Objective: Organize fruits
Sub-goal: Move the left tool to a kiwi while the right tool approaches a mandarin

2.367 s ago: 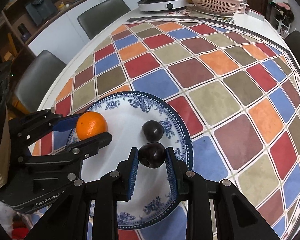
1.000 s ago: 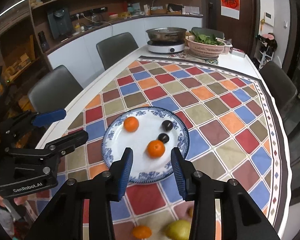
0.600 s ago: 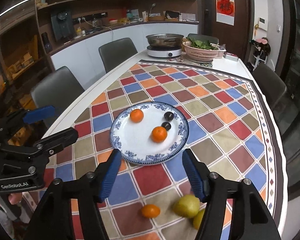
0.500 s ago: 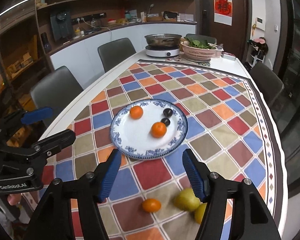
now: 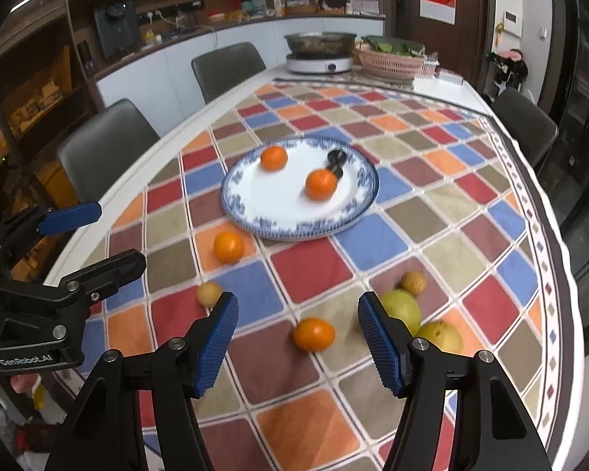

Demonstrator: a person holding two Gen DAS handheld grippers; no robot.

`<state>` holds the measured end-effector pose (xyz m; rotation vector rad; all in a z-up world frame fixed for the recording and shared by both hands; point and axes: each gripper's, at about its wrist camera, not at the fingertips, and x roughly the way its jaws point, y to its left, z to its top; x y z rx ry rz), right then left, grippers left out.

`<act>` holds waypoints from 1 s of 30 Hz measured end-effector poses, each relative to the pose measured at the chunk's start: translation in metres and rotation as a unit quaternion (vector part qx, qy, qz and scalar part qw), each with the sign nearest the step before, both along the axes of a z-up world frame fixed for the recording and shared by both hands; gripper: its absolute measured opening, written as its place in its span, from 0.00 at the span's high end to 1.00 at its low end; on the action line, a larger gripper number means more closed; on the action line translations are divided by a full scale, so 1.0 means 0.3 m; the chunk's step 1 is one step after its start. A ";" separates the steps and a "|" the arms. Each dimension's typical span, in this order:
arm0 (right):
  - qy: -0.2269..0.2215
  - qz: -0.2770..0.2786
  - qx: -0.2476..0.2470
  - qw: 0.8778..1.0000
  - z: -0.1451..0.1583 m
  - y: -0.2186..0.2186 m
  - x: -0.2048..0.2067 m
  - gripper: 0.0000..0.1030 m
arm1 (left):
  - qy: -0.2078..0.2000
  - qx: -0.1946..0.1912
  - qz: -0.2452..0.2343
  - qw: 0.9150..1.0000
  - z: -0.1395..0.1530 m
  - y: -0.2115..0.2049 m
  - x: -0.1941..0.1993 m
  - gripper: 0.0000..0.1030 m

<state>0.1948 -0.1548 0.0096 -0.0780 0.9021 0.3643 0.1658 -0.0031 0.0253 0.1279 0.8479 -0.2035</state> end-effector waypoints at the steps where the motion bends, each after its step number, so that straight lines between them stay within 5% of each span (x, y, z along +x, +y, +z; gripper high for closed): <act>1: 0.006 0.000 -0.001 1.000 -0.014 0.000 0.001 0.38 | 0.006 0.002 -0.001 1.000 -0.017 -0.001 -0.001 0.19; 15: 0.069 -0.003 -0.014 0.998 -0.176 -0.008 0.022 0.39 | 0.066 -0.002 -0.017 0.998 -0.177 -0.013 0.026 0.20; 30: 0.094 0.007 -0.015 0.995 -0.259 0.009 0.072 0.56 | 0.087 -0.006 -0.046 0.995 -0.282 -0.030 0.100 0.44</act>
